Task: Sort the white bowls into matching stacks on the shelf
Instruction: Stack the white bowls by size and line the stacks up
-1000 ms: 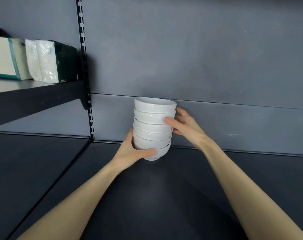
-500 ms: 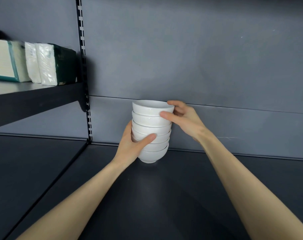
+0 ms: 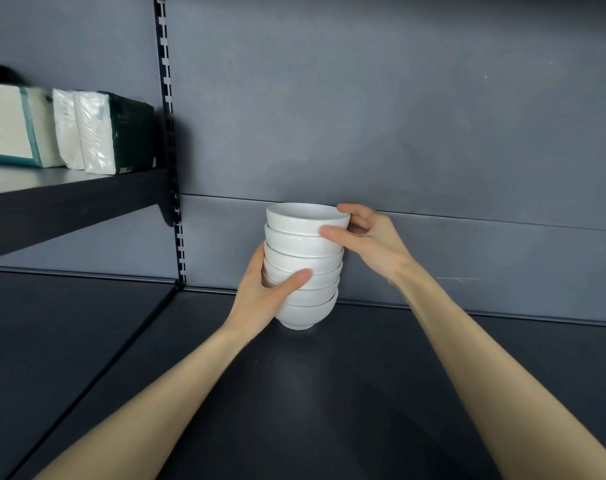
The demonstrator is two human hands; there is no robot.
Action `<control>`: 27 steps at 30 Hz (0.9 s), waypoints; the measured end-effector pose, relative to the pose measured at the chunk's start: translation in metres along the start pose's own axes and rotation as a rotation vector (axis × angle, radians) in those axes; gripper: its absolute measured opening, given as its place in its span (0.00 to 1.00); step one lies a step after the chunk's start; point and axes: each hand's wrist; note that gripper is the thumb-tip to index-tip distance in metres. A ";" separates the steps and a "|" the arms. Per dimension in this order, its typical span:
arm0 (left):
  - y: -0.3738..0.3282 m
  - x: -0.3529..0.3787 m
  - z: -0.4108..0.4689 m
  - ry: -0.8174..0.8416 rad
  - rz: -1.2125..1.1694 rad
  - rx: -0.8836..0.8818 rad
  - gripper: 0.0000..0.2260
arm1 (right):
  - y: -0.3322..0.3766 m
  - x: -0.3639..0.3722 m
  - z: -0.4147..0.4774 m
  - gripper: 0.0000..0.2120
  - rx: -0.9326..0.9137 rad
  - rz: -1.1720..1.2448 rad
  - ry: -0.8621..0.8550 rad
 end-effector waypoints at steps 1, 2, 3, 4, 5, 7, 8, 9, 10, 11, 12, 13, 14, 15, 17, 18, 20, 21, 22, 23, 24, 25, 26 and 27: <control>0.000 0.000 0.000 0.001 0.003 -0.002 0.32 | 0.000 0.000 0.000 0.30 -0.001 0.000 -0.003; 0.001 0.000 0.000 0.003 0.006 -0.002 0.32 | 0.000 0.001 0.000 0.30 -0.002 -0.001 -0.007; 0.001 0.000 0.000 0.004 0.007 -0.003 0.31 | -0.001 0.001 0.000 0.29 -0.003 -0.002 -0.009; 0.001 0.000 0.000 0.003 0.007 -0.006 0.31 | -0.001 0.001 0.000 0.29 -0.003 -0.004 -0.010; 0.000 0.001 0.000 0.003 0.009 -0.010 0.32 | -0.001 0.001 0.001 0.29 -0.003 -0.008 -0.011; -0.001 0.001 0.000 0.009 0.019 -0.020 0.33 | 0.000 0.001 0.001 0.30 -0.005 -0.017 -0.007; -0.001 0.000 0.000 0.015 0.022 -0.026 0.34 | 0.000 0.001 0.001 0.30 -0.005 -0.020 -0.004; -0.001 0.000 0.001 0.024 0.025 -0.032 0.34 | 0.001 0.002 0.001 0.31 -0.004 -0.025 0.000; -0.001 -0.001 0.001 0.033 0.030 -0.037 0.34 | 0.001 0.002 0.001 0.31 -0.002 -0.033 0.002; -0.002 -0.002 0.001 0.041 0.033 -0.043 0.33 | 0.001 0.001 0.000 0.32 -0.001 -0.041 0.003; -0.003 -0.003 0.001 0.050 0.034 -0.048 0.32 | 0.002 0.001 -0.001 0.32 0.000 -0.048 0.004; -0.004 -0.003 0.001 0.060 0.037 -0.053 0.31 | 0.003 0.001 -0.002 0.32 -0.001 -0.055 0.005; -0.007 -0.004 0.001 0.075 0.044 -0.058 0.30 | 0.003 0.000 -0.003 0.33 -0.001 -0.064 0.007; -0.010 -0.004 0.001 0.091 0.050 -0.065 0.29 | 0.004 0.000 -0.004 0.34 -0.001 -0.077 0.009; -0.013 -0.008 0.002 0.133 0.074 -0.086 0.30 | 0.006 -0.001 -0.007 0.36 0.008 -0.105 0.015; -0.015 -0.010 0.002 0.151 0.103 -0.099 0.33 | 0.006 -0.001 -0.008 0.37 0.014 -0.117 0.016; -0.018 -0.015 0.001 0.156 0.177 -0.124 0.37 | 0.006 -0.003 -0.010 0.39 0.028 -0.152 0.015; -0.021 -0.016 0.000 0.148 0.216 -0.137 0.37 | 0.006 -0.003 -0.012 0.40 0.033 -0.169 0.015; -0.024 -0.016 -0.002 0.139 0.257 -0.144 0.35 | 0.006 -0.004 -0.016 0.40 0.035 -0.180 0.014; -0.028 -0.016 -0.005 0.124 0.298 -0.144 0.32 | 0.006 -0.005 -0.019 0.39 0.035 -0.187 0.009; -0.032 -0.016 -0.008 0.104 0.349 -0.135 0.29 | 0.005 -0.006 -0.023 0.38 0.036 -0.197 0.000; -0.035 -0.016 -0.012 0.082 0.409 -0.117 0.28 | 0.005 -0.008 -0.027 0.36 0.037 -0.214 -0.013; -0.036 -0.017 -0.016 0.060 0.475 -0.099 0.27 | 0.005 -0.011 -0.032 0.34 0.043 -0.243 -0.028; -0.037 -0.018 -0.020 0.041 0.535 -0.079 0.25 | 0.004 -0.015 -0.037 0.32 0.047 -0.288 -0.041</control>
Point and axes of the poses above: each hand's wrist, its own z-axis towards the middle knuckle, its own x-axis out of the palm, y = z × x, and after that the axes turned 12 degrees about x, right-handed
